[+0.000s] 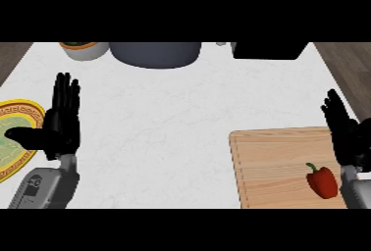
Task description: Pick the bell pepper from the cutting board and place it in the pot
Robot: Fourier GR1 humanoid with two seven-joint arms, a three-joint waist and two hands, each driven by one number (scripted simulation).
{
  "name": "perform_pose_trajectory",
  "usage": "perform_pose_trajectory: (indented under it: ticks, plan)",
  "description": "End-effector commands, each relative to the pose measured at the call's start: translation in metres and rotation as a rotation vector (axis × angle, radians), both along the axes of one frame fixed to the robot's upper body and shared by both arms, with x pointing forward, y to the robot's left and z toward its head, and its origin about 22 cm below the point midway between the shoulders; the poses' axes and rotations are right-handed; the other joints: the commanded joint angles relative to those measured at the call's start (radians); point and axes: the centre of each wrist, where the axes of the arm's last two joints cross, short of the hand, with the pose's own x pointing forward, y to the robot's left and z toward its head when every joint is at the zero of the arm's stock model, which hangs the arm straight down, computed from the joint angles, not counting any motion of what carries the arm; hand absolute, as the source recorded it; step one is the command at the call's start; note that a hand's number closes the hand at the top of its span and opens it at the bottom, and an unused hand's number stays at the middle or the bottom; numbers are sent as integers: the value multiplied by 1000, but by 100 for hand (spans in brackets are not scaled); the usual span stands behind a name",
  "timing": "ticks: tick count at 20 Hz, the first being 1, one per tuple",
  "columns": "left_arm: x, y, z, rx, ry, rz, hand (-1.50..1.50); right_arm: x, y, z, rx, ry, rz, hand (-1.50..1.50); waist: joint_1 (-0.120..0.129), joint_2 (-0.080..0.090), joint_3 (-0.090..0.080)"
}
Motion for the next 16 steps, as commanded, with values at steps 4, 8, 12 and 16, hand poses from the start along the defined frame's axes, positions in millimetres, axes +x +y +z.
perform_pose_trajectory:
  ticks: [4, 8, 12, 16]
  plan:
    - [-47, 42, -31, 220, 209, 1, 0, -54, -79, 4, -40, 122, -125, 150, -15, 50, 40]
    - [-55, 73, -39, 293, 364, 19, 0, -77, -144, 46, -701, 57, -187, -150, -65, 55, 36]
    - [-69, 88, -38, 295, 424, -12, 0, -127, -123, -7, -707, -162, -173, -150, -43, 49, 42]
    - [-67, 67, -8, 324, 402, -39, 0, -172, -125, -3, -656, -169, -157, -150, -10, 55, 40]
